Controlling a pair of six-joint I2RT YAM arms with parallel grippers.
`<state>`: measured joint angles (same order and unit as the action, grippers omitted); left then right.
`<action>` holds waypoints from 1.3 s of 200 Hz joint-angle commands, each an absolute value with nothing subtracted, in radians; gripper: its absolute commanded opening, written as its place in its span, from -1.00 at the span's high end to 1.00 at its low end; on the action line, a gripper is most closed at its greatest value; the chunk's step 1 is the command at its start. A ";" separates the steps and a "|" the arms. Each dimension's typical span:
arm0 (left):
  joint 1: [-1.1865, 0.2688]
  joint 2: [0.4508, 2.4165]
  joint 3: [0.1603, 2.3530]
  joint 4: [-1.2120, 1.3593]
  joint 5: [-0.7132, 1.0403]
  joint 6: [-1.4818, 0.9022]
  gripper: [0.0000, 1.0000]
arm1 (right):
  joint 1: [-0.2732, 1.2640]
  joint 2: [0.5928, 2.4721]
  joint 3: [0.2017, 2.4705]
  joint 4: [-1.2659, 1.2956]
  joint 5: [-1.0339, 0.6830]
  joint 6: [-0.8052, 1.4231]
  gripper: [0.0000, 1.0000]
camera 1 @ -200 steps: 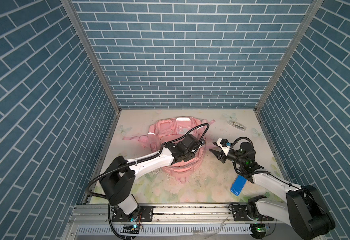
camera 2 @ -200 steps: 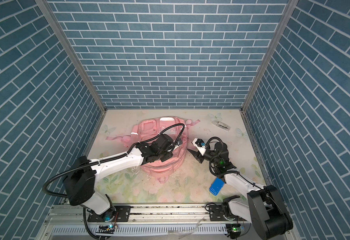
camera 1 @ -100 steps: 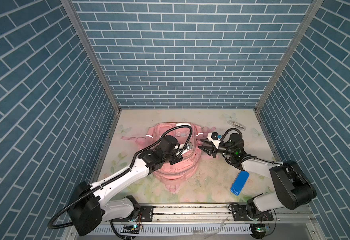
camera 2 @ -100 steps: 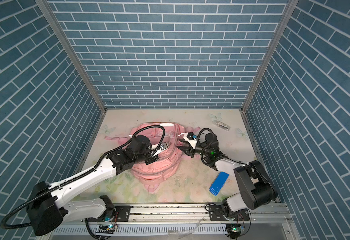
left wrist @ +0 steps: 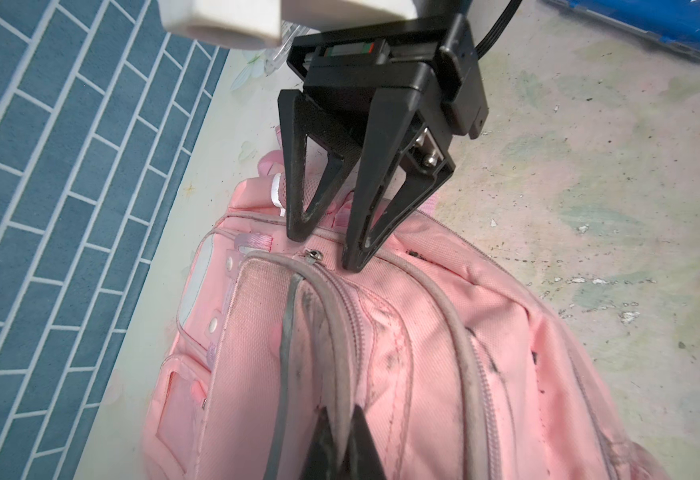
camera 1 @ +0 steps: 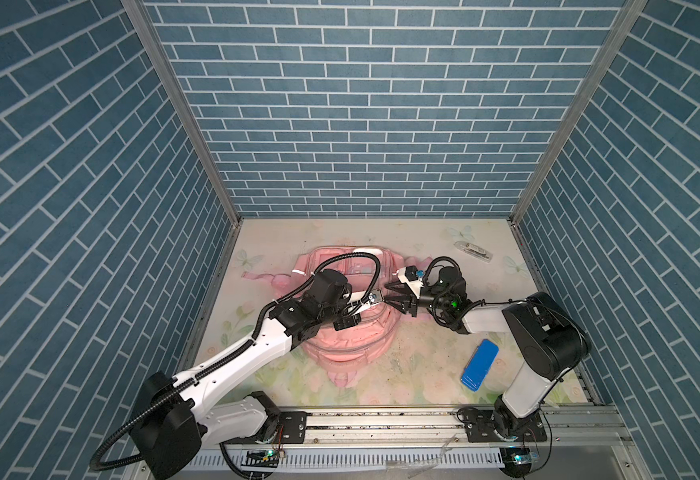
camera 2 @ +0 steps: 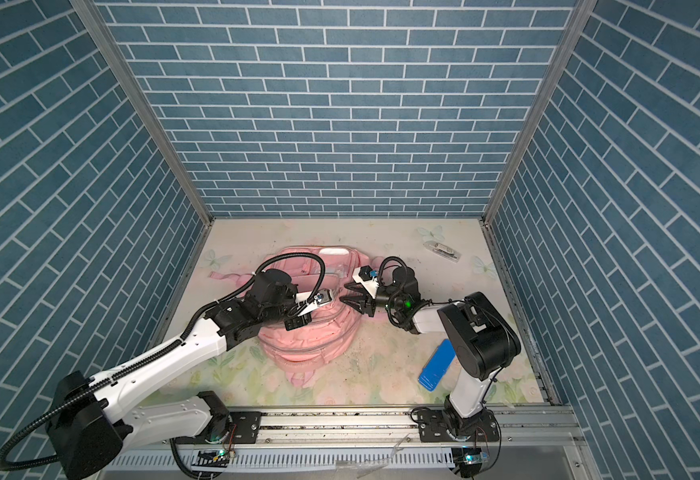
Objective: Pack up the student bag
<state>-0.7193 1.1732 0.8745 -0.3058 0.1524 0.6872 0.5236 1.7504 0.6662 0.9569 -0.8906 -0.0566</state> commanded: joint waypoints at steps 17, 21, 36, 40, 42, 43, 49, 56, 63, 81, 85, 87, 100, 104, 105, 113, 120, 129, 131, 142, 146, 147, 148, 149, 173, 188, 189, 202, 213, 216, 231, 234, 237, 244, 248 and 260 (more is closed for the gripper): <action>-0.721 1.131 0.891 -0.215 0.226 0.736 1.00 | 0.525 1.806 0.750 0.865 -0.941 -0.159 0.10; -0.721 1.131 0.891 -0.216 0.226 0.736 1.00 | 0.526 1.809 0.763 0.838 -0.957 -0.175 0.12; -0.719 1.130 0.889 -0.212 0.224 0.736 1.00 | 0.533 1.815 0.799 0.743 -0.993 -0.241 0.15; -0.719 1.130 0.888 -0.213 0.224 0.738 1.00 | 0.535 1.815 0.806 0.719 -1.000 -0.261 0.15; -0.717 1.130 0.888 -0.212 0.224 0.738 1.00 | 0.538 1.814 0.810 0.704 -1.005 -0.275 0.15; -0.716 1.129 0.887 -0.211 0.224 0.738 1.00 | 0.537 1.814 0.811 0.696 -1.009 -0.280 0.15; -0.716 1.129 0.887 -0.209 0.225 0.738 1.00 | 0.540 1.812 0.822 0.655 -1.025 -0.307 0.15; -0.711 1.128 0.887 -0.206 0.224 0.736 1.00 | 0.540 1.813 0.828 0.643 -1.039 -0.305 0.16; -0.706 1.128 0.887 -0.204 0.227 0.736 1.00 | 0.538 1.817 0.829 0.631 -1.047 -0.304 0.18; -0.695 1.130 0.887 -0.197 0.229 0.735 1.00 | 0.537 1.816 0.848 0.534 -1.071 -0.351 0.24; -0.693 1.128 0.889 -0.196 0.231 0.735 1.00 | 0.537 1.814 0.851 0.515 -1.075 -0.361 0.26; -0.693 1.128 0.889 -0.196 0.232 0.734 1.00 | 0.537 1.813 0.852 0.508 -1.078 -0.364 0.27; -0.683 1.126 0.889 -0.190 0.238 0.730 1.00 | 0.538 1.800 0.850 0.480 -1.087 -0.382 0.32; -0.680 1.125 0.891 -0.189 0.239 0.729 1.00 | 0.538 1.794 0.846 0.477 -1.087 -0.385 0.35; -0.679 1.125 0.891 -0.188 0.239 0.728 1.00 | 0.538 1.793 0.847 0.475 -1.087 -0.386 0.36; -0.671 1.124 0.890 -0.185 0.242 0.726 1.00 | 0.538 1.783 0.846 0.458 -1.081 -0.398 0.44; -0.667 1.122 0.889 -0.181 0.242 0.724 1.00 | 0.538 1.775 0.847 0.439 -1.074 -0.412 0.50; -0.661 1.120 0.890 -0.178 0.245 0.720 1.00 | 0.538 1.764 0.844 0.422 -1.060 -0.421 0.57; -0.659 1.121 0.889 -0.177 0.245 0.719 1.00 | 0.538 1.762 0.844 0.419 -1.059 -0.423 0.58; -0.655 1.120 0.888 -0.170 0.248 0.713 1.00 | 0.538 1.749 0.839 0.411 -1.040 -0.428 0.64; -0.656 1.118 0.886 -0.170 0.247 0.712 1.00 | 0.538 1.742 0.834 0.414 -1.034 -0.426 0.66; -0.654 1.118 0.886 -0.169 0.247 0.712 1.00 | 0.538 1.741 0.834 0.416 -1.033 -0.425 0.66; -0.654 1.119 0.886 -0.170 0.248 0.712 1.00 | 0.538 1.740 0.833 0.417 -1.033 -0.424 0.67; -0.653 1.119 0.887 -0.169 0.248 0.711 1.00 | 0.538 1.739 0.833 0.419 -1.031 -0.425 0.67; -0.653 1.124 0.882 -0.163 0.243 0.696 1.00 | 0.538 1.709 0.811 0.465 -1.006 -0.384 0.77; -0.653 1.126 0.881 -0.160 0.242 0.686 1.00 | 0.538 1.696 0.798 0.495 -1.002 -0.353 0.80; -0.653 1.126 0.880 -0.160 0.241 0.686 1.00 | 0.538 1.695 0.797 0.497 -1.002 -0.351 0.80; -0.654 1.125 0.880 -0.158 0.241 0.679 1.00 | 0.538 1.690 0.785 0.524 -1.006 -0.321 0.80; -0.654 1.124 0.878 -0.157 0.244 0.674 1.00 | 0.538 1.691 0.772 0.560 -1.012 -0.296 0.80; -0.654 1.124 0.879 -0.156 0.244 0.672 1.00 | 0.539 1.693 0.769 0.571 -1.016 -0.287 0.80; -0.654 1.122 0.876 -0.152 0.244 0.663 1.00 | 0.540 1.705 0.760 0.627 -1.032 -0.246 0.72; -0.654 1.121 0.876 -0.152 0.245 0.662 1.00 | 0.540 1.707 0.758 0.637 -1.035 -0.238 0.69; -0.655 1.120 0.875 -0.151 0.244 0.660 1.00 | 0.540 1.711 0.756 0.650 -1.036 -0.231 0.66; -0.654 1.118 0.873 -0.148 0.245 0.657 1.00 | 0.541 1.717 0.752 0.678 -1.040 -0.213 0.62; -0.654 1.117 0.873 -0.147 0.247 0.655 1.00 | 0.542 1.720 0.750 0.693 -1.043 -0.204 0.61; -0.654 1.113 0.871 -0.145 0.245 0.652 1.00 | 0.544 1.728 0.746 0.727 -1.048 -0.185 0.60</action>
